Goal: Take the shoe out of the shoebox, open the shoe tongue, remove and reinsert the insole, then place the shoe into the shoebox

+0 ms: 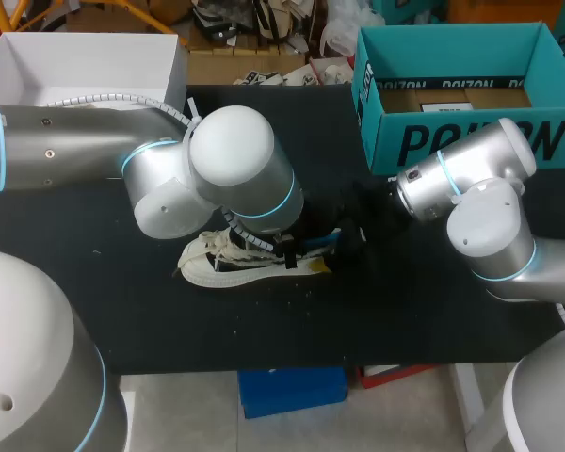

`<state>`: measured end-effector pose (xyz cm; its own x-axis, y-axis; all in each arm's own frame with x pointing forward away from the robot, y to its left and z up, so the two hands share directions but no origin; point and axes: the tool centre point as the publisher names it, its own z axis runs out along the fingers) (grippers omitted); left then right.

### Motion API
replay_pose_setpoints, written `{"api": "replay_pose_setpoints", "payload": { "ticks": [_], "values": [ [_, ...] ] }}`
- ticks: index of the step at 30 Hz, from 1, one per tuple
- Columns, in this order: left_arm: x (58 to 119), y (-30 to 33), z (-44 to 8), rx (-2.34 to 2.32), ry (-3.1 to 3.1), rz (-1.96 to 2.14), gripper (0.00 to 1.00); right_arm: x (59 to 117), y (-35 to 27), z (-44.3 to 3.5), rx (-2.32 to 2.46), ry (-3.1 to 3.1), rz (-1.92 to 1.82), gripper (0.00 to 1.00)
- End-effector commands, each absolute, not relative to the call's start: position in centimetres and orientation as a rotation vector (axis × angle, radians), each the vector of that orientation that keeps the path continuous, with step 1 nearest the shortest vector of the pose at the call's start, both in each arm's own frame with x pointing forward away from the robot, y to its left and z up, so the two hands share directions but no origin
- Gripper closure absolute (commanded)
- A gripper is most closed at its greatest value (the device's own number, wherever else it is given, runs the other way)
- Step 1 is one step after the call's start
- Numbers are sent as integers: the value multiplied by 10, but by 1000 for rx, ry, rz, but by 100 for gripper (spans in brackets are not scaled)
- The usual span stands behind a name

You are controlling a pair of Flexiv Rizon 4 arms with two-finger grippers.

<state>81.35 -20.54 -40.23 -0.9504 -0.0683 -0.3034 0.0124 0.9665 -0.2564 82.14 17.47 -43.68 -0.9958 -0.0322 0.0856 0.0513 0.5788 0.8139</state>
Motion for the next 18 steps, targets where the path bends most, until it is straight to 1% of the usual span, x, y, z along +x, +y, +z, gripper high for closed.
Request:
{"api": "replay_pose_setpoints", "payload": {
  "ticks": [1, 2, 11, 18],
  "values": [
    [815, -210, -404, -9, 2808, -395, 86, 823, 174, -441, -19, -2712, -1397, 100],
    [816, -212, -403, 1, 2810, -405, 100, 823, 174, -441, -19, -2712, -1397, 100],
    [799, -205, -390, 59, 2828, -458, 100, 823, 174, -441, -19, -2712, -1397, 100],
    [763, -192, -347, 182, 2825, -667, 100, 823, 174, -441, -19, -2712, -1397, 100]
  ]
}}
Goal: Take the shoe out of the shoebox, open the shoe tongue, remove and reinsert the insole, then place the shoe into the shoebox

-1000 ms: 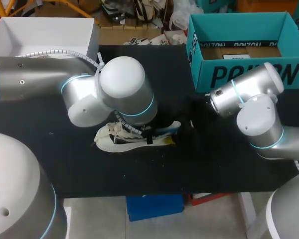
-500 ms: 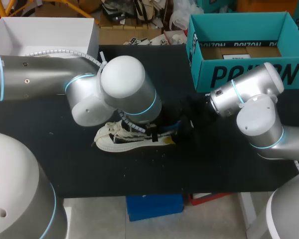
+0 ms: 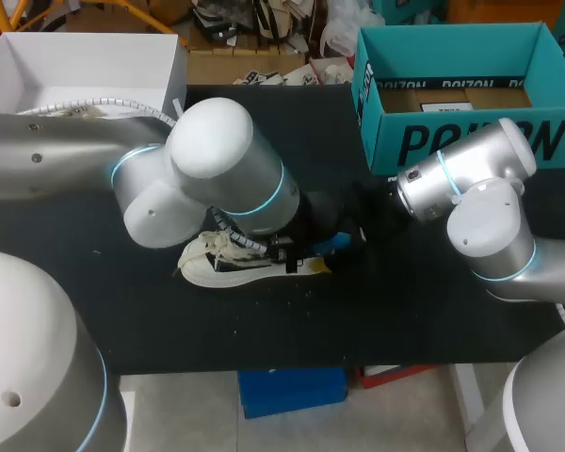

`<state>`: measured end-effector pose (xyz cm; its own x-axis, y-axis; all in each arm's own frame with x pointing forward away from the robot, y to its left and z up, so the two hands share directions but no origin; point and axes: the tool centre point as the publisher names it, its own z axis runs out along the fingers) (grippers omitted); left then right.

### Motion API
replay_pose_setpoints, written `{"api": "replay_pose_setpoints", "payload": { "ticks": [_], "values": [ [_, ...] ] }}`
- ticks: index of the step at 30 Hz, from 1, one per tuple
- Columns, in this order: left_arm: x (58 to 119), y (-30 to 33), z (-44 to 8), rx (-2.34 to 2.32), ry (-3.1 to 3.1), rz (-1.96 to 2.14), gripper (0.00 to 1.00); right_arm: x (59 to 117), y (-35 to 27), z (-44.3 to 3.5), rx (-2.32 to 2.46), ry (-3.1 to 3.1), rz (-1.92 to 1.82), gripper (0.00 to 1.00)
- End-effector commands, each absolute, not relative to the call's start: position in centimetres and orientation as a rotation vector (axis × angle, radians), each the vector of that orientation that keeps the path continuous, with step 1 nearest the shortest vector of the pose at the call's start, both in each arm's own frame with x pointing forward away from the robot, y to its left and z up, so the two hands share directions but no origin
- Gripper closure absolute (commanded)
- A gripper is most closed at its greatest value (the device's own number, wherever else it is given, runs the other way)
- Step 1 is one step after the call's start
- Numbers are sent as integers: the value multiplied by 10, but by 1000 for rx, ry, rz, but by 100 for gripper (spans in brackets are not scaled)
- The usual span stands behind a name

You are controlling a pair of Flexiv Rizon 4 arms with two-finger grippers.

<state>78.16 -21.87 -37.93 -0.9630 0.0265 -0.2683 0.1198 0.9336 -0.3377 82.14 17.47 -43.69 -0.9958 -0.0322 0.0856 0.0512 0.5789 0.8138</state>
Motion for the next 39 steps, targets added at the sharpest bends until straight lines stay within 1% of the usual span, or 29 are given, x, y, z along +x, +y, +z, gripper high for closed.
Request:
{"api": "replay_pose_setpoints", "payload": {
  "ticks": [1, 6, 11, 17, 18, 20, 35, 37, 39],
  "values": [
    [760, -193, -341, 194, 2823, -681, 100, 823, 174, -441, -19, -2712, -1397, 100],
    [743, -202, -299, 269, 2803, -901, 100, 823, 174, -441, -19, -2712, -1397, 100],
    [732, -212, -244, 310, 2755, -1118, 100, 823, 174, -441, -19, -2712, -1397, 100],
    [732, -219, -184, 532, 2777, -1678, 100, 823, 174, -441, -19, -2712, -1397, 100],
    [733, -218, -176, 631, 2761, -1843, 100, 823, 174, -441, -19, -2712, -1397, 100],
    [738, -214, -166, 730, 2753, -1993, 100, 823, 174, -441, -19, -2712, -1397, 100],
    [738, -214, -166, 730, 2753, -1993, 100, 823, 174, -441, -19, -2712, -1397, 100],
    [731, -205, -161, 607, 2653, -2119, 100, 823, 174, -441, -19, -2712, -1397, 100],
    [729, -204, -144, 553, 2621, -2127, 100, 823, 174, -441, -19, -2712, -1397, 100]
  ]
}}
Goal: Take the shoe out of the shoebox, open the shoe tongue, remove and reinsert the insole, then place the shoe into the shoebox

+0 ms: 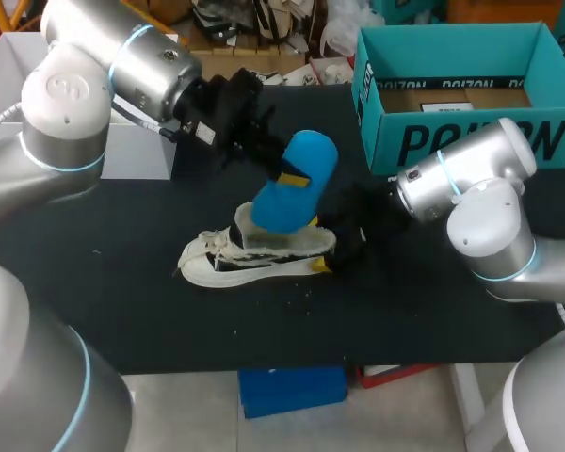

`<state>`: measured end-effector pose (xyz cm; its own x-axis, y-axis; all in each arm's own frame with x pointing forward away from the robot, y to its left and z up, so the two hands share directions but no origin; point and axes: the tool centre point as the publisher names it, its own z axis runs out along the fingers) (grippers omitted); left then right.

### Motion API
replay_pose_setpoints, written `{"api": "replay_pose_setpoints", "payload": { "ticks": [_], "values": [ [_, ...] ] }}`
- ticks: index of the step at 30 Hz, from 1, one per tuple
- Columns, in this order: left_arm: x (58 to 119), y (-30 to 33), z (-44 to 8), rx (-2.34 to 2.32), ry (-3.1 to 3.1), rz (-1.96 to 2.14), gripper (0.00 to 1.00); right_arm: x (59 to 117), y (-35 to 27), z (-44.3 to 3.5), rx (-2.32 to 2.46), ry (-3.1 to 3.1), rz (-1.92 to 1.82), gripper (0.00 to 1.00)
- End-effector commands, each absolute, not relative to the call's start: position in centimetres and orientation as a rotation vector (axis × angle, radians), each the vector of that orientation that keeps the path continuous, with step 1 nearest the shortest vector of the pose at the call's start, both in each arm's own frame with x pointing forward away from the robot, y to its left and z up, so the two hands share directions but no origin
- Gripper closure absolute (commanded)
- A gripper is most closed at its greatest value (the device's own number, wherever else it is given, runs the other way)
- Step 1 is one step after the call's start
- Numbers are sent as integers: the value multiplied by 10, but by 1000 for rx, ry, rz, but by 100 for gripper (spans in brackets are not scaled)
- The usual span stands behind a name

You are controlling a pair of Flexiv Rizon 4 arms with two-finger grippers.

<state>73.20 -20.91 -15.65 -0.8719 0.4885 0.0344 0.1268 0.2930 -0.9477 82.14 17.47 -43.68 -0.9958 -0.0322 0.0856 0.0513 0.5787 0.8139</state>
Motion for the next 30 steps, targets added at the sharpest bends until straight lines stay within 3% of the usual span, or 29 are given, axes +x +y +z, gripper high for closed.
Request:
{"api": "replay_pose_setpoints", "payload": {
  "ticks": [1, 16, 30],
  "values": [
    [729, -204, -134, -447, -2183, 1823, 100, 823, 174, -441, -19, -2712, -1397, 100],
    [714, -205, -44, -172, -2216, 2072, 100, 823, 174, -441, -19, -2712, -1397, 100],
    [716, -206, -41, -141, -2192, 2086, 100, 823, 174, -441, -19, -2712, -1397, 100]
  ]
}}
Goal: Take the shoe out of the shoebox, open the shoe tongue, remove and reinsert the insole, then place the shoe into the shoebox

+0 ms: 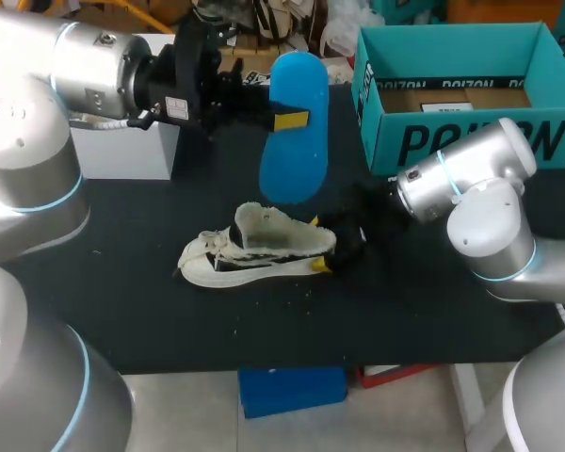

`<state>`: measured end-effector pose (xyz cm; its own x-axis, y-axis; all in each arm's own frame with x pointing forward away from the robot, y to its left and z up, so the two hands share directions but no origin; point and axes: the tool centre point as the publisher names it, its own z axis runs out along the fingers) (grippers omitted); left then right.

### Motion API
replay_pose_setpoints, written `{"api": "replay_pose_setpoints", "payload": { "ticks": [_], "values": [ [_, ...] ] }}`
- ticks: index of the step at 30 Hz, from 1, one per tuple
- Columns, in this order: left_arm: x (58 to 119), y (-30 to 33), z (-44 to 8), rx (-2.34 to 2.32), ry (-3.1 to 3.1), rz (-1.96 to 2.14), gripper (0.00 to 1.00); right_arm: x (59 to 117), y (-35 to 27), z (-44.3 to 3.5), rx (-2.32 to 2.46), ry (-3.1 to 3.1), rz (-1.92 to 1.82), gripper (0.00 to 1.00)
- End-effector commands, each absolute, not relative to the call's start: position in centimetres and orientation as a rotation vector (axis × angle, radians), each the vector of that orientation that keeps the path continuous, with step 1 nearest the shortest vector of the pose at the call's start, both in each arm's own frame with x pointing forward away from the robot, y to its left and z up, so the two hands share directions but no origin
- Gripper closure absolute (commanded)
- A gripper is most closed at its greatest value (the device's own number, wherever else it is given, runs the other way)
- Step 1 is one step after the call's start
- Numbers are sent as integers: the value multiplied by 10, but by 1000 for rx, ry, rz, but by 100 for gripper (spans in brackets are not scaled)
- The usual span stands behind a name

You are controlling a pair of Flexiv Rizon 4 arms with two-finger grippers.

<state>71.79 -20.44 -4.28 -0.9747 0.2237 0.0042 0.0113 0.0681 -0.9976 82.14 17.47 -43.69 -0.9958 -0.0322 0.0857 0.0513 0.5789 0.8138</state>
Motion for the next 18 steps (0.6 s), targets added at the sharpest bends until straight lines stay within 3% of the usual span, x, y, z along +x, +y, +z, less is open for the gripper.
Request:
{"api": "replay_pose_setpoints", "payload": {
  "ticks": [1, 18],
  "values": [
    [719, -208, -38, -133, -2162, 2100, 100, 823, 174, -441, -19, -2712, -1397, 100],
    [736, -212, 50, -120, -2125, 2163, 100, 823, 174, -441, -19, -2712, -1397, 100]
  ]
}}
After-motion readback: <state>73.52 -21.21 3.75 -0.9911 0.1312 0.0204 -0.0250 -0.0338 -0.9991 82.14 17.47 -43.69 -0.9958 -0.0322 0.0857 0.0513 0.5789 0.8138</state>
